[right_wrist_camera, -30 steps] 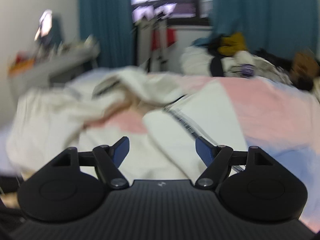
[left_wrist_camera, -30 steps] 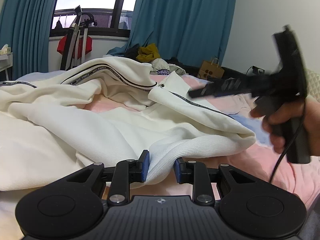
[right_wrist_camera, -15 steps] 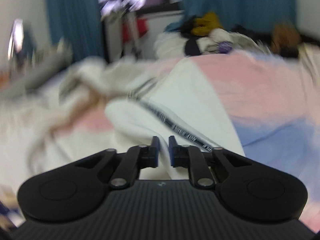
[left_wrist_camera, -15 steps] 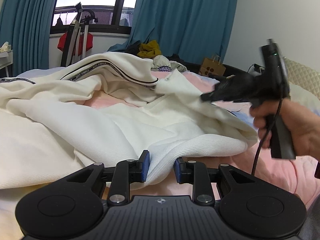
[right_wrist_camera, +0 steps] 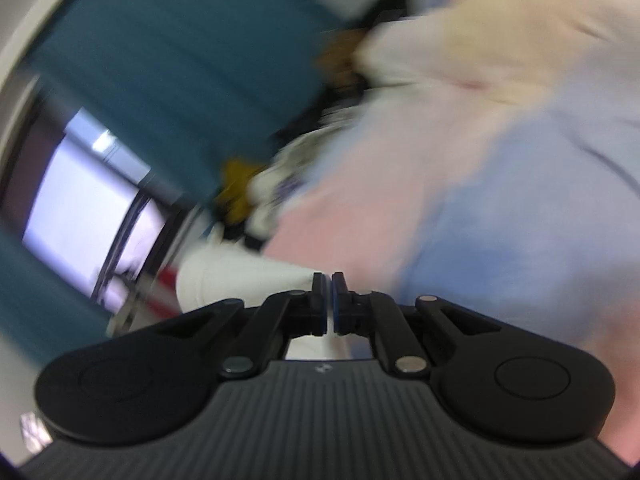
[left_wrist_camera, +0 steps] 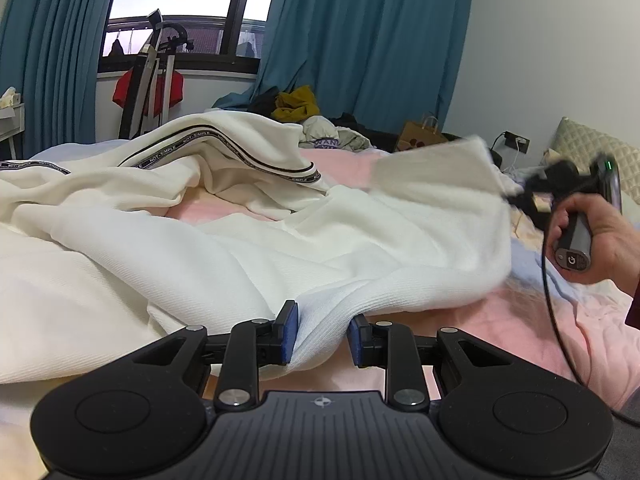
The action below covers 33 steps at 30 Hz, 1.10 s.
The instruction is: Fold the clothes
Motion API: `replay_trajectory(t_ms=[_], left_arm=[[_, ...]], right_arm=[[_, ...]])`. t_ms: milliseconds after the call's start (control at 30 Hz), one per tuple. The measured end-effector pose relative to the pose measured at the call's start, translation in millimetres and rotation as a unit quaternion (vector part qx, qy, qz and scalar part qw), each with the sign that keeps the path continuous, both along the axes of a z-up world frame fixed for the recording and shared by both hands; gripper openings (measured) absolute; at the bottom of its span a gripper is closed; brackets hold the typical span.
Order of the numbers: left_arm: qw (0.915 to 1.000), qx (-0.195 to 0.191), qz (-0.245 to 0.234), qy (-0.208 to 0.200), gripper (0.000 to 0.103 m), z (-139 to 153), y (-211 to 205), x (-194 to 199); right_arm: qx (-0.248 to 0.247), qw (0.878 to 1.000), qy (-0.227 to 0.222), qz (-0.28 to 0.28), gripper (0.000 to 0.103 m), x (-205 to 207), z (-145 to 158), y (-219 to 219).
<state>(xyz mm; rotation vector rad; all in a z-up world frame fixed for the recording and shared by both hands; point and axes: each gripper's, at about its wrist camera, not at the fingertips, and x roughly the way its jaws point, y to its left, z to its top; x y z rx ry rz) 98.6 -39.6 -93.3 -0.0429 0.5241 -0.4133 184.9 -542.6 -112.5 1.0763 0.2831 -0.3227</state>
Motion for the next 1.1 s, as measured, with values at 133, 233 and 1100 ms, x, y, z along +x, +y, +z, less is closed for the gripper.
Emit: replay_trajectory(t_ms=[133, 233, 1100], left_arm=[[0.9999, 0.01, -0.007, -0.003, 0.028, -0.4, -3.0, 0.7], [0.9998, 0.016, -0.007, 0.001, 0.028, -1.8, -3.0, 1.1], [0.8733, -0.321, 0.263, 0.254, 0.08, -5.9, 138.4, -51.1]], right_arm=[[0.059, 0.995, 0.058, -0.06, 0.003, -11.1, -40.6, -25.8], [0.081, 0.992, 0.078, -0.051, 0.003, -7.7, -56.7, -25.3], [-0.08, 0.991, 0.06, 0.087, 0.003, -28.4, 33.1, 40.9]])
